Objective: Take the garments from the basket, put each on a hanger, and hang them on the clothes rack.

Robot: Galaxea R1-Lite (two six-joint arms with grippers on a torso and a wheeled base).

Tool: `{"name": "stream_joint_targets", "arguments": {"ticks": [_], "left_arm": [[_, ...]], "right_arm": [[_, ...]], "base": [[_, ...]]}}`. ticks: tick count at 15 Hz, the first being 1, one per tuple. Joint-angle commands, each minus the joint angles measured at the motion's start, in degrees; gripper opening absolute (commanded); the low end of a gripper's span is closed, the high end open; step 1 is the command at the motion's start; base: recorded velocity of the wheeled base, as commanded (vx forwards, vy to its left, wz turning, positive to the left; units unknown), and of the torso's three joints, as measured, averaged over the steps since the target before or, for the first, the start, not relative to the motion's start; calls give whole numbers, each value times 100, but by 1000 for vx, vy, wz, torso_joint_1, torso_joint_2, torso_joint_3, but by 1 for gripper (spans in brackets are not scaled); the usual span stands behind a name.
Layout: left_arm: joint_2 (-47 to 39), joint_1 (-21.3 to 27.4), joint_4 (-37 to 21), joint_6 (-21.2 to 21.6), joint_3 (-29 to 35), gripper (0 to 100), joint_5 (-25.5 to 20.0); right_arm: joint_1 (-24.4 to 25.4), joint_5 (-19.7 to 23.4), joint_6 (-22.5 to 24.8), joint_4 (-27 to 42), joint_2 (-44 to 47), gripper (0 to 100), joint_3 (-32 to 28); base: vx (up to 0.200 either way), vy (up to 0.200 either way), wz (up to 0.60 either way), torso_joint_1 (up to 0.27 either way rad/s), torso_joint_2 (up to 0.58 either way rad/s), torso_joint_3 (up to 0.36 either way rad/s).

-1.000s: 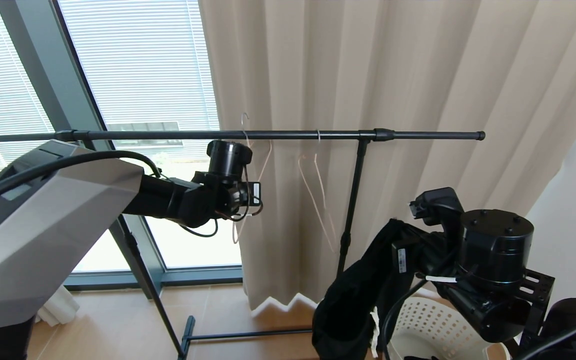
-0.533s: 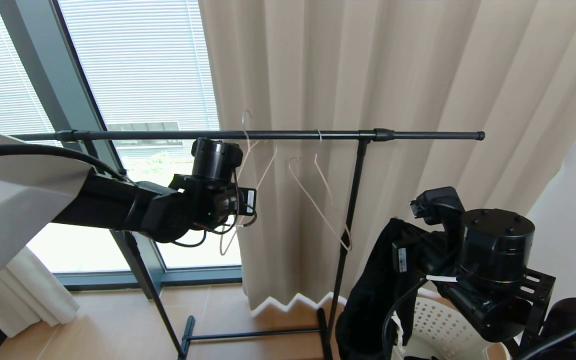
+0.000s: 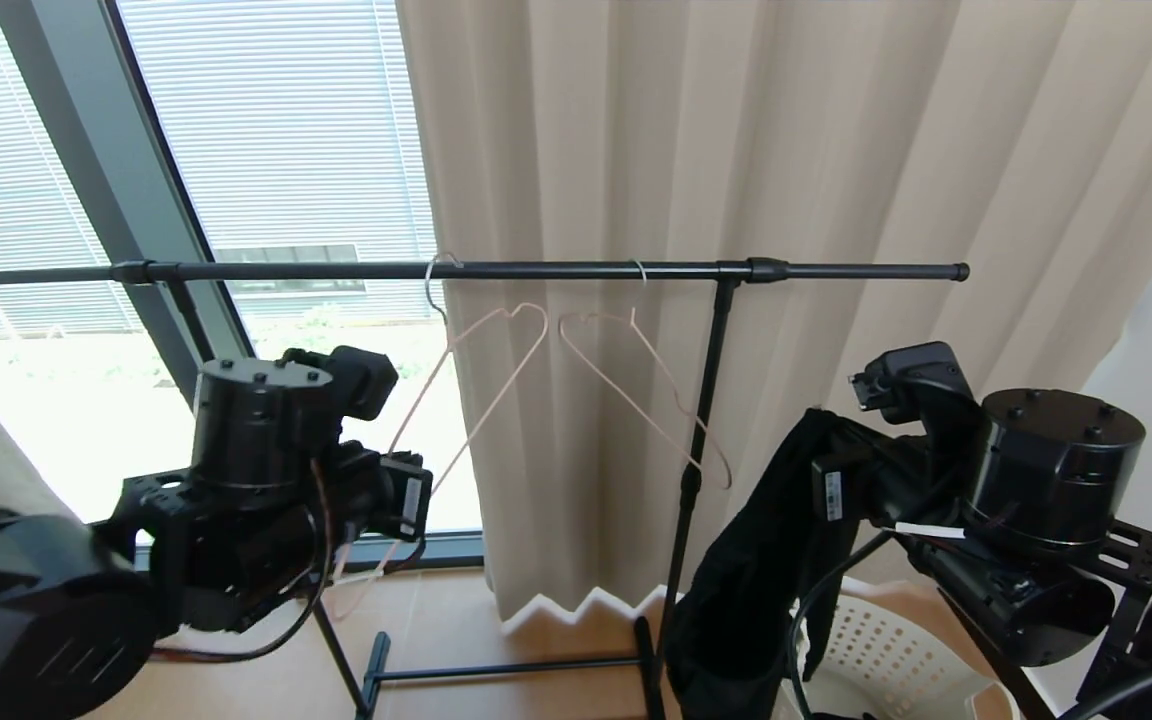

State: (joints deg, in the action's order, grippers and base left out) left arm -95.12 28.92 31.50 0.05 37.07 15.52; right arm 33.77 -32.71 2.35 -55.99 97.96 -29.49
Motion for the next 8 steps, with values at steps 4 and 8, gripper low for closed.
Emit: {"name": "stream_joint_targets", "arguments": {"ticks": [4, 8], "left_arm": [[1523, 9, 1737, 180, -2406, 0, -1341], [1637, 88, 2123, 821, -2863, 0, -2378]], "right_arm": [[-11, -526, 266, 9, 197, 0, -242], [-169, -948, 626, -52, 478, 0, -523]], "base": [[0, 0, 0, 0, 0, 0], [0, 0, 0, 0, 0, 0]]}}
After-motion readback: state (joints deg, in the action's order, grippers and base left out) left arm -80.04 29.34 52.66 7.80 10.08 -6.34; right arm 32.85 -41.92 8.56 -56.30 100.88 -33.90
